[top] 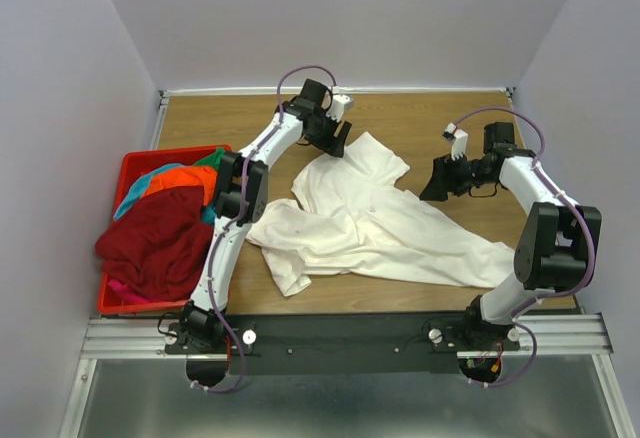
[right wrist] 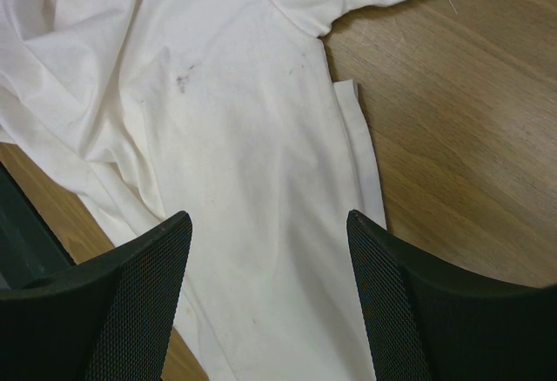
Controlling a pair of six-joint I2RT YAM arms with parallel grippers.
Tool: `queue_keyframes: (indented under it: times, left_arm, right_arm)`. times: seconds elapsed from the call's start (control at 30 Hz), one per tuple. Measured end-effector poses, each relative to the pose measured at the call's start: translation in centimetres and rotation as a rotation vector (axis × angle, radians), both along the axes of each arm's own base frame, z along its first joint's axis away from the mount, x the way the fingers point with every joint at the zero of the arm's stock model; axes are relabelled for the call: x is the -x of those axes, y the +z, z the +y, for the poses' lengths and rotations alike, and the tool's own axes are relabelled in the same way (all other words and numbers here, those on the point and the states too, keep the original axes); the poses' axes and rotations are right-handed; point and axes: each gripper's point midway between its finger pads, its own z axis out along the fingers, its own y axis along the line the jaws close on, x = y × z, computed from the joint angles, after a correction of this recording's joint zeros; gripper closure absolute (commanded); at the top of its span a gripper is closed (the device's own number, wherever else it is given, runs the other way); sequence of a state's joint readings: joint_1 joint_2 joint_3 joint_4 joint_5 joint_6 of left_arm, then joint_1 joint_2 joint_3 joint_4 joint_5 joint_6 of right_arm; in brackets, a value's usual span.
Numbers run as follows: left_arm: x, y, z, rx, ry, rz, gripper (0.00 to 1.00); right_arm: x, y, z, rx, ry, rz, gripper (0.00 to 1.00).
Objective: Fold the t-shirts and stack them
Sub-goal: Flatten the tshirt out
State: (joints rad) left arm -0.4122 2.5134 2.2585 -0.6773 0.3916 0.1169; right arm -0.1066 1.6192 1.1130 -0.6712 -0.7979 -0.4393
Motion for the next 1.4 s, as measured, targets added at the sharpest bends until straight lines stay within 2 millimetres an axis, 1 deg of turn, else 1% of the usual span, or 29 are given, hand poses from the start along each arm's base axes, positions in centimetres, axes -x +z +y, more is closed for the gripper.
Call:
queue_keyframes:
  times: [0.07,0.13,0.2,0.23,0.27,0.3,0.37,0.4,0.47,0.57,0.67,0.7,0.73,0.77,0.83,0.9,0.93,1.0,1.03,1.1,1.13,1.2,1.23,1.27,1.3,1.33,1.37,1.4]
  left_arm:
    - [0.0,-0.3,-0.5,0.008,-0.007,0.005,0.23]
    - [0.1,-0.7,-1.1,0.010,-0.016,0.007,0.28]
    - [0.3,-0.6,-1.6,0.013,-0.018,0.007,0.34]
    - [0.3,-0.6,-1.6,0.013,-0.016,0.011,0.44]
    - [0.5,-0.7,-1.8,0.013,-0.015,0.019,0.49]
    - [0.6,-0.7,-1.9,0.011,-0.015,0.021,0.62]
    - [0.8,-0.9,-1.9,0.006,-0.009,0.030,0.74]
    - [0.9,-1.1,-1.8,0.002,-0.009,0.032,0.86]
    - [1.0,-1.4,-1.7,-0.004,-0.004,0.039,1.00]
    - [1.7,-1.6,-1.2,-0.011,0.012,0.047,1.00]
    - [3.3,-1.5,0.7,-0.044,0.057,0.064,1.00]
    - [4.3,-1.6,1.7,-0.058,0.075,0.081,1.00]
    - [5.4,-1.5,2.9,-0.059,0.109,0.100,1.00]
    - [6.2,-1.5,3.9,-0.060,0.133,0.120,1.00]
    - [7.7,-1.0,6.5,-0.045,0.204,0.140,1.00]
    - [8.8,-0.1,10.0,-0.019,0.298,0.147,1.00]
    - [9.5,0.2,11.5,-0.007,0.342,0.153,0.95]
    - [10.3,0.6,13.6,0.008,0.402,0.157,0.91]
    - [10.8,0.6,14.2,0.016,0.424,0.158,0.82]
    - [11.6,0.6,14.2,0.025,0.435,0.159,0.73]
    - [11.9,0.5,14.0,0.028,0.436,0.161,0.65]
    - [12.2,1.0,13.6,0.037,0.436,0.149,0.55]
    - [12.3,1.4,13.5,0.042,0.436,0.135,0.53]
    - [12.2,2.1,13.4,0.050,0.436,0.116,0.52]
    - [12.0,3.4,13.4,0.062,0.440,0.080,0.51]
    - [11.8,4.8,13.5,0.073,0.444,0.041,0.48]
    - [11.5,6.2,13.6,0.086,0.450,-0.002,0.48]
    - [11.1,8.0,13.7,0.103,0.454,-0.057,0.47]
  right_arm:
    - [0.0,0.0,0.0,-0.001,0.000,0.000,0.21]
    - [0.0,0.0,0.0,-0.001,0.001,0.000,0.21]
    - [0.0,0.0,0.0,-0.002,0.001,0.000,0.21]
    - [0.0,0.0,0.0,-0.003,0.001,0.000,0.21]
    - [0.0,0.0,0.0,-0.003,0.001,0.000,0.21]
    - [0.0,0.0,0.0,-0.003,0.001,0.000,0.21]
    - [0.0,0.0,0.1,-0.004,0.001,0.000,0.21]
    - [0.0,0.0,0.1,-0.004,0.001,0.000,0.21]
    - [0.0,0.0,0.1,-0.004,0.001,0.000,0.21]
    - [0.0,0.0,0.1,-0.004,0.002,-0.001,0.21]
    - [0.0,0.1,0.0,-0.002,0.004,-0.006,0.21]
    - [0.0,0.2,0.0,-0.001,0.005,-0.008,0.21]
    - [0.0,0.2,0.0,-0.001,0.006,-0.009,0.21]
    - [0.0,0.2,0.0,-0.001,0.006,-0.009,0.21]
    - [0.1,0.2,0.0,0.001,0.006,-0.009,0.21]
    - [0.1,0.2,0.0,0.002,0.006,-0.010,0.21]
    - [0.1,0.1,0.0,0.005,0.007,-0.011,0.21]
    - [0.1,0.1,-0.1,0.012,0.007,-0.013,0.21]
    - [0.0,0.0,-0.2,0.018,0.007,-0.015,0.21]
    - [0.0,-0.3,-0.6,0.045,0.004,-0.017,0.21]
    - [-0.1,-0.5,-0.9,0.062,0.001,-0.019,0.21]
    - [-0.2,-0.9,-1.5,0.096,-0.011,-0.019,0.21]
    - [-0.3,-1.1,-1.9,0.114,-0.019,-0.017,0.21]
    - [-0.3,-1.3,-2.3,0.129,-0.028,-0.013,0.21]
    - [-0.4,-1.6,-2.6,0.143,-0.034,-0.008,0.21]
    - [-0.5,-1.9,-3.1,0.160,-0.043,-0.001,0.21]
    - [-0.7,-2.1,-3.3,0.173,-0.049,0.004,0.22]
    - [-1.0,-2.3,-3.6,0.186,-0.052,0.005,0.22]
